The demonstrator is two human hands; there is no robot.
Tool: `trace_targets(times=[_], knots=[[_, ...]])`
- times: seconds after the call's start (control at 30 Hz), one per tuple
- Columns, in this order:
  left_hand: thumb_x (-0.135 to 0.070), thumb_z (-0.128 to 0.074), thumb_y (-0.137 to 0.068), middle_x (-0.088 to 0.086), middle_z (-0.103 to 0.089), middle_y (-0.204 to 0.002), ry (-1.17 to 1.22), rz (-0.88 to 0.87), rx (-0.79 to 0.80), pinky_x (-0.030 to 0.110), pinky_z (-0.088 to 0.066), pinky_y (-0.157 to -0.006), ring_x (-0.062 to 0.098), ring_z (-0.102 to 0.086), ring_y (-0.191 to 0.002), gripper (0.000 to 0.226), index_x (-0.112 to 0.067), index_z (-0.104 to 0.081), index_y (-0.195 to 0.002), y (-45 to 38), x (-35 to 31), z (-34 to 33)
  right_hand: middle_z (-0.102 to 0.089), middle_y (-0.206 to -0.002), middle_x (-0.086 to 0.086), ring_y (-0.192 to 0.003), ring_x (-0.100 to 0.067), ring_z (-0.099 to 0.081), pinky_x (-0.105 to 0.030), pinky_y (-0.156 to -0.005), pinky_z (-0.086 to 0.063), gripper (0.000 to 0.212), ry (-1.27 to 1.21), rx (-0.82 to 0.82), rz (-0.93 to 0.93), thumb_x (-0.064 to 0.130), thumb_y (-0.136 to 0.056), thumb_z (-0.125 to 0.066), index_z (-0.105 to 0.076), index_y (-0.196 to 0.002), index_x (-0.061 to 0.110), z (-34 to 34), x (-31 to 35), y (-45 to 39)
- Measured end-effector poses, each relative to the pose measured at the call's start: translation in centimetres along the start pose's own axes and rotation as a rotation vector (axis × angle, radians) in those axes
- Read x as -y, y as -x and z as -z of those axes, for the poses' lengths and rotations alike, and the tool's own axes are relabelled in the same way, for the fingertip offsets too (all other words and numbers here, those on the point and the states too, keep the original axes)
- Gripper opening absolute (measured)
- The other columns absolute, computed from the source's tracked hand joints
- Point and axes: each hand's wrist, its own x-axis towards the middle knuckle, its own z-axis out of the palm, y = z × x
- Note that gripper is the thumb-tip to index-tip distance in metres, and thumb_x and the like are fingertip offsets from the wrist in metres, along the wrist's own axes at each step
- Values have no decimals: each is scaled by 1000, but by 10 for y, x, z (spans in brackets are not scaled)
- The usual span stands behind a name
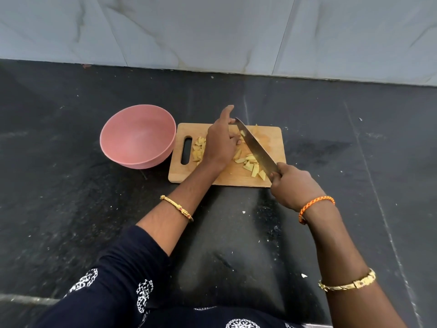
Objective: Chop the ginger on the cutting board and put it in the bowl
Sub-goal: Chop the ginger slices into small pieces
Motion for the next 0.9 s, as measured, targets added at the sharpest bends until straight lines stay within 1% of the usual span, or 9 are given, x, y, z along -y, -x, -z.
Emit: trace_targets(times=[0.2, 0.3, 0.47, 0.53, 0.6, 0.63, 0.7, 0.8, 0.9], knots=[[4, -70, -76, 9, -58, -121, -18, 6, -49, 24, -57, -76, 14, -67, -83, 74, -16, -37, -139, 1, 0, 1, -59, -109, -13, -95, -27, -60, -38, -85, -52, 30, 68, 101, -27, 16, -97, -42, -49, -126, 15, 4, 1, 1], [1, -71, -77, 7, -57, -124, -34, 26, -61, 22, -56, -78, 13, -65, -87, 72, -18, -38, -138, -1, -1, 2, -58, -97, -8, -87, -23, -58, -33, -79, -50, 27, 80, 128, -32, 17, -98, -43, -52, -124, 16, 15, -8, 8], [4, -65, -82, 6, -59, -123, -48, 38, 22, 29, -54, -86, 15, -63, -98, 56, -16, -48, -131, -1, -7, 11, -58, -84, -7, -80, -28, -57, -32, -71, -45, 22, 9, -11, 10, 27, -99, -38, -57, -107, 17, 18, -22, 17], [-5, -67, -82, 0, -65, -109, -108, 16, 24, 35, -50, -89, 14, -59, -99, 38, -16, -59, -118, 4, -11, 18, -59, -81, -8, -79, -28, -59, -33, -70, -47, 21, -32, -43, 9, 28, -99, -39, -56, -102, 17, 12, -25, 20], [-25, -69, -83, -5, -67, -97, -283, -35, 57, 32, -34, -87, 15, -52, -104, 22, -20, -67, -104, 12, -16, 24, -61, -83, -9, -78, -29, -60, -34, -70, -49, 21, -51, -51, 15, 29, -99, -39, -56, -102, 17, 6, -27, 22], [-35, -68, -82, -6, -66, -96, -374, -43, 84, 31, -26, -84, 15, -48, -106, 22, -21, -69, -100, 17, -18, 26, -62, -84, -10, -78, -29, -60, -34, -70, -49, 21, -59, -54, 23, 29, -99, -39, -56, -103, 17, 3, -27, 23], [-45, -66, -81, -5, -66, -96, -511, -26, 156, 35, -24, -85, 17, -46, -108, 29, -21, -71, -96, 26, -21, 26, -62, -84, -10, -77, -28, -60, -35, -70, -50, 20, -64, -55, 37, 28, -100, -38, -55, -104, 17, 0, -27, 25], [-36, -62, -87, -3, -67, -102, -586, -28, 209, 40, -25, -96, 19, -45, -112, 22, -21, -71, -100, 33, -23, 23, -63, -85, -11, -77, -29, -62, -38, -72, -54, 21, -32, -50, 35, 30, -99, -38, -55, -102, 18, -1, -26, 27], [-25, -56, -93, -2, -67, -105, -595, -82, 177, 38, -25, -91, 20, -45, -108, 20, -22, -71, -105, 33, -22, 22, -63, -86, -10, -79, -30, -62, -41, -76, -55, 21, 11, -31, 42, 30, -99, -38, -55, -104, 18, 0, -21, 26]])
